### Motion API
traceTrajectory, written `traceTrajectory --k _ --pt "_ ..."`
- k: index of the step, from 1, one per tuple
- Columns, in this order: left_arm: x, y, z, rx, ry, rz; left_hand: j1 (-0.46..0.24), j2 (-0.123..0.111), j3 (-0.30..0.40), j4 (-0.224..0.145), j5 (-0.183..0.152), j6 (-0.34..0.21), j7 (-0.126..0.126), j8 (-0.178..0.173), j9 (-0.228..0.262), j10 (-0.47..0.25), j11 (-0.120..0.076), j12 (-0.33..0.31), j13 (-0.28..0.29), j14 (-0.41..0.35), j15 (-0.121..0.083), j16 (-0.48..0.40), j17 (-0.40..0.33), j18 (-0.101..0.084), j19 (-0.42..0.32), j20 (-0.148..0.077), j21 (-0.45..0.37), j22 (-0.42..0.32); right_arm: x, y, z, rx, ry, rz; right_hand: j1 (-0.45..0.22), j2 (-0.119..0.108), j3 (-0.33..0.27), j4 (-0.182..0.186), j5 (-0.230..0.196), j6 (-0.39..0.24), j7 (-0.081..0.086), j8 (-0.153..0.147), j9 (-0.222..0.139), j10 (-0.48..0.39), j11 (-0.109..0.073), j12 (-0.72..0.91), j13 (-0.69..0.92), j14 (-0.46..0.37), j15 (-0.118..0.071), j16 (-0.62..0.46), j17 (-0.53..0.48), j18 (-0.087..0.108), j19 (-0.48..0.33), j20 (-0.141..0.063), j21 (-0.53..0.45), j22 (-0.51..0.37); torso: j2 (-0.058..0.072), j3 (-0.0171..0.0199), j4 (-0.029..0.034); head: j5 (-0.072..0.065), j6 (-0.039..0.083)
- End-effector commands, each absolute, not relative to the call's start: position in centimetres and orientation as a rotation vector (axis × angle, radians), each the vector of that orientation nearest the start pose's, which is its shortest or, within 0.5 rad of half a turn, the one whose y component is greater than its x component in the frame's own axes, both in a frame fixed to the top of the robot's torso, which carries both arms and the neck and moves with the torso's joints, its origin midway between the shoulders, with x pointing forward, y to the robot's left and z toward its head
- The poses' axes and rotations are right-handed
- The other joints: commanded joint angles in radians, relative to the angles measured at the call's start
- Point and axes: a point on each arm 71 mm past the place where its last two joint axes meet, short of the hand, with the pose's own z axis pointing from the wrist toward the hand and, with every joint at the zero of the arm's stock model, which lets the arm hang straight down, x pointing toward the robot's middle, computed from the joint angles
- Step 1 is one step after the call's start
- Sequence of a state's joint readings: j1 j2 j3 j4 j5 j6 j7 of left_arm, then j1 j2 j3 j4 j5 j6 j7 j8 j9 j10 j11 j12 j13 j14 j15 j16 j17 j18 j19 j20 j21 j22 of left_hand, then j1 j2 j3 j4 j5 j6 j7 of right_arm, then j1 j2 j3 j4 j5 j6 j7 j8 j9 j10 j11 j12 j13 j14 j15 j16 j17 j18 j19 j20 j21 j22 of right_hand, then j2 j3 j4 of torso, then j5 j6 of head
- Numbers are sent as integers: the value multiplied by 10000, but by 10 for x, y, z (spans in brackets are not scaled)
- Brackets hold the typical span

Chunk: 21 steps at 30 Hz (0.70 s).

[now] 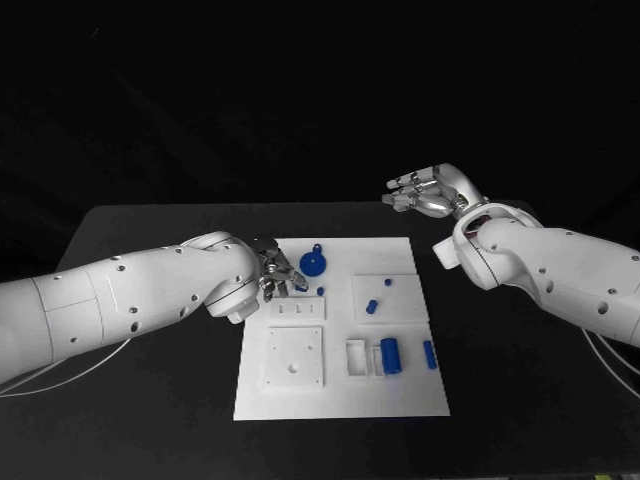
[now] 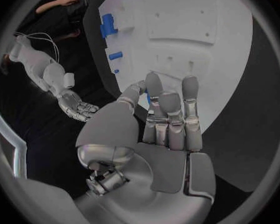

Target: Assemble the parts on the task board

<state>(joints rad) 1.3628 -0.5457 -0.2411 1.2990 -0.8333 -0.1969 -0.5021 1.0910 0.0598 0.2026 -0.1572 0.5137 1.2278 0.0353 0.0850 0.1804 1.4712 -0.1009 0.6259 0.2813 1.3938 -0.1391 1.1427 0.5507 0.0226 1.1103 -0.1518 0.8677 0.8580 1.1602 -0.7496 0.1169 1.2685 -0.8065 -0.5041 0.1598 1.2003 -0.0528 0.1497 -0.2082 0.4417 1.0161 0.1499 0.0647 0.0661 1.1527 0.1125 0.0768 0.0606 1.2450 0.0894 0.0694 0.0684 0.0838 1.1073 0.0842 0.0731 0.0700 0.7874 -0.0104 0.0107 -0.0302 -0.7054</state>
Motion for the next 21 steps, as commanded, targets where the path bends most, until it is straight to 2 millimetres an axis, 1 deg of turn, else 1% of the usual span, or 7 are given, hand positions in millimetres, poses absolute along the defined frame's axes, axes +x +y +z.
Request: traceTrajectory --k 1,10,11,12,13,14,21 --pt "524 139 -214 -3830 21156 -4676 -112 -352 1523 -258 -101 2131 -1109 101 9361 442 -87 103 67 66 -1 86 34 -23 224 2 -476 638 543 -242 -154 5275 13672 9817 -106 -5 50 -10 72 50 -2 -21 -10 23 22 -33 -12 -9 18 -30 -10 -77 -21 15 36 -13 6 -2 -6 -14 -35" --pt "521 138 -220 -3430 21219 -4589 -29 -346 1468 -159 -212 2183 -1118 85 9371 439 -77 186 0 65 12 125 40 -32 449 27 -1093 1433 542 -240 -153 5251 13691 9887 -150 -15 130 -34 261 49 1 -20 -9 8 25 -35 -13 -25 23 -28 -10 -70 -43 23 38 -14 -2 -2 -3 -31 -105" --pt "521 137 -220 -3410 21231 -4589 -23 -334 1447 -137 -244 2204 -1122 81 9363 423 -81 218 -12 72 15 142 45 -38 525 32 -1361 1743 542 -240 -153 5250 13692 9889 -155 -17 137 -34 270 49 1 -19 -9 8 26 -35 -13 -27 24 -29 -10 -70 -45 23 38 -14 -2 -5 -3 -31 -106" --pt "520 137 -221 -3387 21247 -4592 -23 -334 1447 -137 -244 2204 -1122 81 9363 423 -81 218 -12 72 15 142 45 -38 525 32 -1361 1743 542 -240 -153 5250 13693 9891 -155 -18 139 -35 273 49 1 -19 -9 7 25 -35 -13 -27 24 -28 -10 -70 -46 24 38 -14 1 -6 -4 -32 -111" --pt "520 137 -222 -3366 21265 -4598 -14 -314 1418 -141 -258 2234 -1126 77 9369 444 -74 233 -60 67 27 157 43 -54 768 53 -2046 2500 542 -240 -153 5249 13695 9893 -159 -23 155 -39 294 48 2 -20 -9 4 25 -35 -13 -28 23 -27 -10 -70 -53 25 35 -15 3 -3 -4 -30 -117" --pt "519 137 -222 -3339 21294 -4606 -32 -316 1413 -128 -260 2249 -1118 82 9366 442 -62 270 -45 69 27 175 52 -59 803 59 -2152 2648 542 -240 -153 5248 13697 9895 -159 -23 155 -39 294 48 2 -20 -9 4 25 -35 -13 -28 23 -27 -10 -70 -53 25 35 -15 4 -5 -3 -27 -133" --pt "517 136 -226 -3152 21508 -4625 -45 -262 1422 -142 -264 2307 -1141 107 9368 435 -62 354 -41 91 47 233 69 -45 950 87 -2478 3069 542 -239 -153 5239 13723 9920 -195 -38 198 -33 373 49 1 -19 -9 -5 29 -35 -13 -41 29 -28 -10 -67 -60 29 37 -15 0 -11 -1 -24 -158"
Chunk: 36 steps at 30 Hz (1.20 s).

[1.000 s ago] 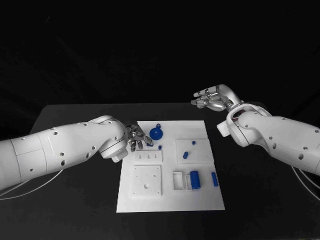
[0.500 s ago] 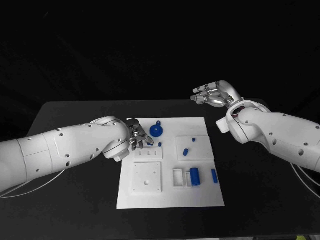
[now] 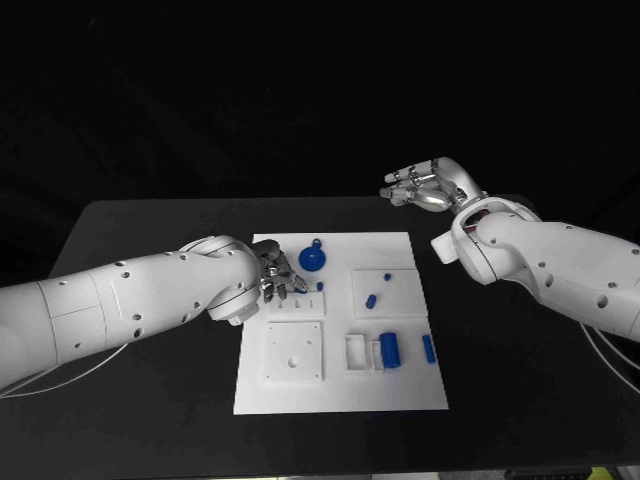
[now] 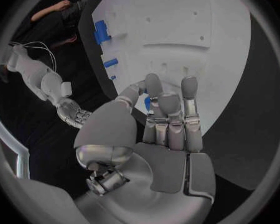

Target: Assemble the parts on the task board

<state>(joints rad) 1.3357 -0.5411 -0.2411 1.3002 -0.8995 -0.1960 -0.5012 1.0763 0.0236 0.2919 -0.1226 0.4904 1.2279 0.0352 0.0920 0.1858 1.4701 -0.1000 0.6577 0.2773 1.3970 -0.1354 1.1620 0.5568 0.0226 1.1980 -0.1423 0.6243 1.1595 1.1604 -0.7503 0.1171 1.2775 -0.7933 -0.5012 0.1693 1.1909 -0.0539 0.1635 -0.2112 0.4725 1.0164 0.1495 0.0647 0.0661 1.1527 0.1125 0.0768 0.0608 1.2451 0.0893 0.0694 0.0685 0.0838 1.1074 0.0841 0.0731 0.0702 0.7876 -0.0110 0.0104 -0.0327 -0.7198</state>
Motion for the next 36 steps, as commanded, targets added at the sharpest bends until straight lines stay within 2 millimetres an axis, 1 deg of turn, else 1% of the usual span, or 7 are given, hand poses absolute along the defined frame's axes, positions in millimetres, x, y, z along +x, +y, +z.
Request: traceTrajectory --k 1,9,12,17,25,31,36 --pt "516 136 -227 -3134 21529 -4623 88 110 535 -498 -20 2307 -1140 43 9319 442 -67 59 4 44 16 47 12 -41 112 1 -133 163 542 -239 -153 5238 13725 9924 -101 -27 60 -3 65 47 4 -19 -10 -4 29 -35 -14 -42 30 -28 -12 -67 -61 30 37 -16 -2 -2 8 2 -24" --pt "514 136 -230 -2951 21755 -4625 -79 195 610 -593 88 2355 -1153 132 9372 441 -45 211 57 48 35 179 100 -24 259 38 -550 648 542 -239 -154 5238 13750 9938 -120 -37 83 4 119 47 5 -19 -10 -13 32 -36 -14 -50 33 -29 -12 -68 -75 36 32 -18 0 -4 5 10 -45" --pt "513 137 -232 -2872 21836 -4591 -158 217 668 -658 173 2362 -1175 250 9529 440 -56 348 110 85 23 355 337 -25 375 36 -808 967 542 -239 -154 5241 13765 9941 -120 -37 84 4 121 47 5 -19 -10 -14 32 -36 -14 -51 33 -29 -12 -68 -75 36 32 -18 0 -3 0 14 -65" --pt "511 137 -234 -2785 21921 -4520 -226 232 727 -701 238 2267 -1203 460 10198 429 -72 562 201 96 6 602 688 -20 495 37 -1065 1365 543 -239 -154 5245 13781 9943 -126 -42 96 7 142 46 3 -19 -9 -15 30 -35 -14 -56 35 -28 -12 -69 -81 39 31 -18 1 1 -4 25 -78" --pt "511 139 -236 -2767 21942 -4374 -247 238 740 -654 239 2230 -1213 383 10975 435 -74 673 326 91 0 719 827 -41 658 30 -1428 1671 543 -239 -154 5254 13790 9941 -136 -49 98 14 166 45 6 -19 -9 -25 33 -36 -14 -67 40 -30 -12 -69 -88 42 30 -18 5 9 -3 22 -105" --pt "512 141 -237 -2718 21940 -4283 -290 257 824 -712 374 2275 -1212 346 11103 440 -55 698 355 78 3 736 841 -34 650 40 -1442 1676 543 -239 -154 5259 13790 9946 -149 -51 94 31 184 41 7 -20 -10 -35 34 -34 -14 -76 43 -29 -12 -68 -98 47 29 -18 5 10 -2 20 -112" --pt "513 141 -237 -2535 21976 -4193 -464 284 972 -898 551 2347 -1222 318 11148 441 -52 714 341 86 18 789 923 -1 637 70 -1412 1679 543 -239 -155 5267 13796 9953 -152 -48 93 40 195 41 6 -20 -10 -35 34 -32 -14 -81 44 -28 -11 -69 -107 50 26 -19 4 13 -1 22 -124"
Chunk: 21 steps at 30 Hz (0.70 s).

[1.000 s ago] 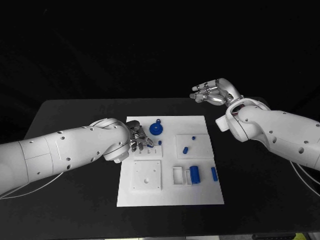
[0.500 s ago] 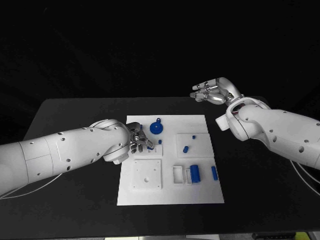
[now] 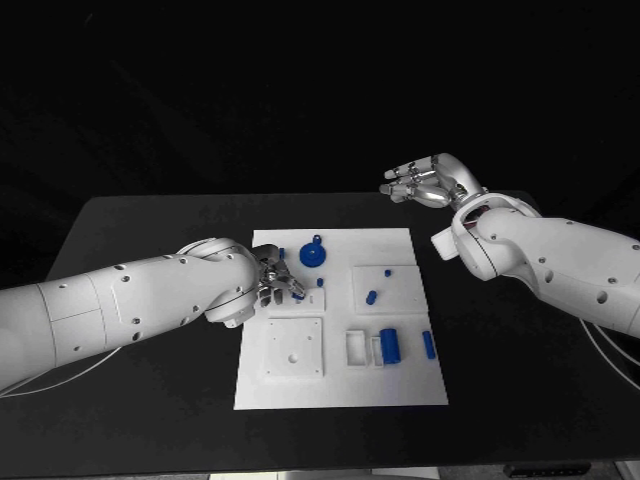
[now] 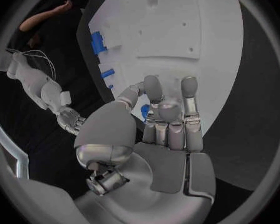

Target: Assemble the parts on the task board

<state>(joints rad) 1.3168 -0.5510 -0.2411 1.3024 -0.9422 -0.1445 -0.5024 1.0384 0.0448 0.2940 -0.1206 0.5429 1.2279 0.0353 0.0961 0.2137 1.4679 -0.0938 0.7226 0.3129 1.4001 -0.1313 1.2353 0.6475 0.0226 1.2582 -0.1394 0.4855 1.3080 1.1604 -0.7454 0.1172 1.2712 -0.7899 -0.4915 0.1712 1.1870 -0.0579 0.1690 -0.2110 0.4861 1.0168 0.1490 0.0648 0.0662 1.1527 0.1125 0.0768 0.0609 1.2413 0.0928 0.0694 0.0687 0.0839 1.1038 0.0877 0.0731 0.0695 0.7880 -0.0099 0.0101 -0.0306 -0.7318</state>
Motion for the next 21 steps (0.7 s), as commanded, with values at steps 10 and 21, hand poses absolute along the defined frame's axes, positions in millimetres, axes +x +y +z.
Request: traceTrajectory --k 10,21 --pt "512 141 -240 -2346 22193 -4056 -176 123 976 -1009 24 2363 -1222 265 10876 462 -109 90 -24 53 -16 62 29 5 22 52 -7 194 543 -239 -155 5286 13806 9949 -114 -10 40 50 63 40 11 -19 -9 -40 35 -30 -15 -50 11 -27 -12 -69 -78 18 27 -12 2 -2 -1 -18 -39" --pt "513 142 -242 -2305 22164 -3945 -175 162 933 -1007 -98 2370 -1213 199 10770 464 -103 46 -91 36 -8 -11 -87 10 13 62 -14 189 543 -239 -155 5308 13815 9967 -121 -13 44 70 75 40 10 -19 -10 -45 39 -30 -15 -57 14 -28 -12 -68 -85 22 27 -12 -4 -4 0 -44 -52"
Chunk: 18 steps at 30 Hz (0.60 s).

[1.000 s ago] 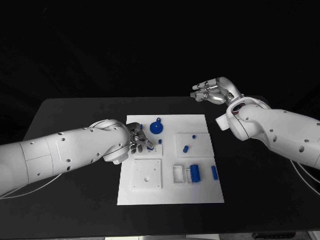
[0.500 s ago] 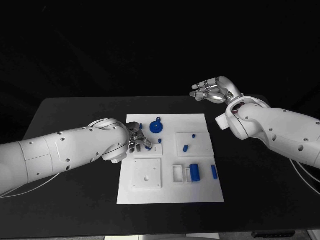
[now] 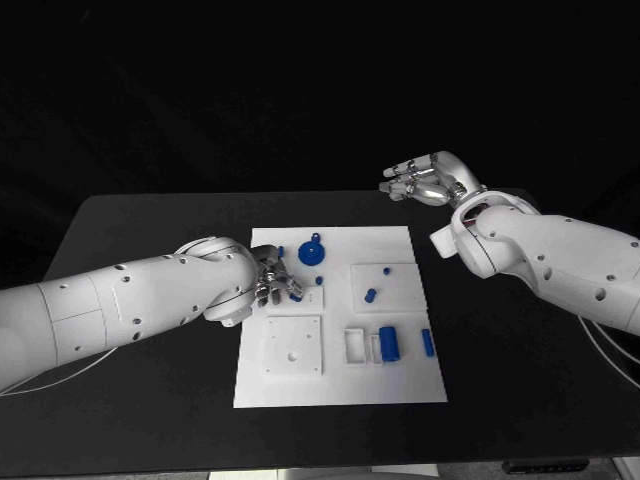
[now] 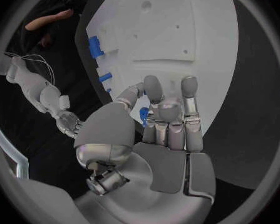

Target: Assemble the parts on the task board

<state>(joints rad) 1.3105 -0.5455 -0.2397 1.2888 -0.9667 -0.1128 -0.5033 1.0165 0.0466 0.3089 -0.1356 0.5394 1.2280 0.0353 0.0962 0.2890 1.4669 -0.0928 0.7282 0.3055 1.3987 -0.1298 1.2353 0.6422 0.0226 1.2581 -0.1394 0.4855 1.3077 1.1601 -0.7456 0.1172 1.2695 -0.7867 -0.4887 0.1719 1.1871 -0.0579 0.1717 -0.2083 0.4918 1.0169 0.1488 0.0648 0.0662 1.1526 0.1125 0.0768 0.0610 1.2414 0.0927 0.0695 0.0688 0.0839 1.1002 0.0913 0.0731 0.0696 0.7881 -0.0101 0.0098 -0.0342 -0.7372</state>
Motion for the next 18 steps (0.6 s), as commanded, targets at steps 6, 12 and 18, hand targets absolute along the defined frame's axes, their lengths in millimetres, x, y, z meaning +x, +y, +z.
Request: traceTrajectory --k 6,12,18 --pt "513 142 -242 -2267 22062 -3875 89 142 738 -808 -134 2371 -1209 168 9962 473 -111 -26 -60 51 -22 -43 -85 10 14 62 -29 189 543 -239 -155 5310 13822 9991 -127 -11 19 61 29 39 12 -20 -10 -52 39 -32 -16 -63 17 -29 -13 -69 -56 -12 25 -14 0 -3 -3 -3 0" --pt "513 143 -243 -2243 22027 -3815 124 140 730 -784 -135 2377 -1207 154 9928 473 -108 -27 -84 52 -20 -50 -96 5 15 62 -39 189 543 -239 -155 5316 13826 9994 -129 -8 24 73 40 39 13 -20 -10 -50 37 -29 -16 -67 17 -29 -14 -68 -57 -11 26 -14 -4 -5 0 5 -12" --pt "513 145 -243 -2218 22050 -3733 21 150 775 -797 -71 2414 -1225 237 9949 473 -111 83 -73 104 -5 48 58 -16 26 61 -45 190 543 -239 -155 5318 13840 9996 -121 -19 39 80 66 45 9 -18 -9 -59 38 -32 -16 -72 19 -29 -14 -68 -63 -10 25 -14 -8 -1 4 9 -25"
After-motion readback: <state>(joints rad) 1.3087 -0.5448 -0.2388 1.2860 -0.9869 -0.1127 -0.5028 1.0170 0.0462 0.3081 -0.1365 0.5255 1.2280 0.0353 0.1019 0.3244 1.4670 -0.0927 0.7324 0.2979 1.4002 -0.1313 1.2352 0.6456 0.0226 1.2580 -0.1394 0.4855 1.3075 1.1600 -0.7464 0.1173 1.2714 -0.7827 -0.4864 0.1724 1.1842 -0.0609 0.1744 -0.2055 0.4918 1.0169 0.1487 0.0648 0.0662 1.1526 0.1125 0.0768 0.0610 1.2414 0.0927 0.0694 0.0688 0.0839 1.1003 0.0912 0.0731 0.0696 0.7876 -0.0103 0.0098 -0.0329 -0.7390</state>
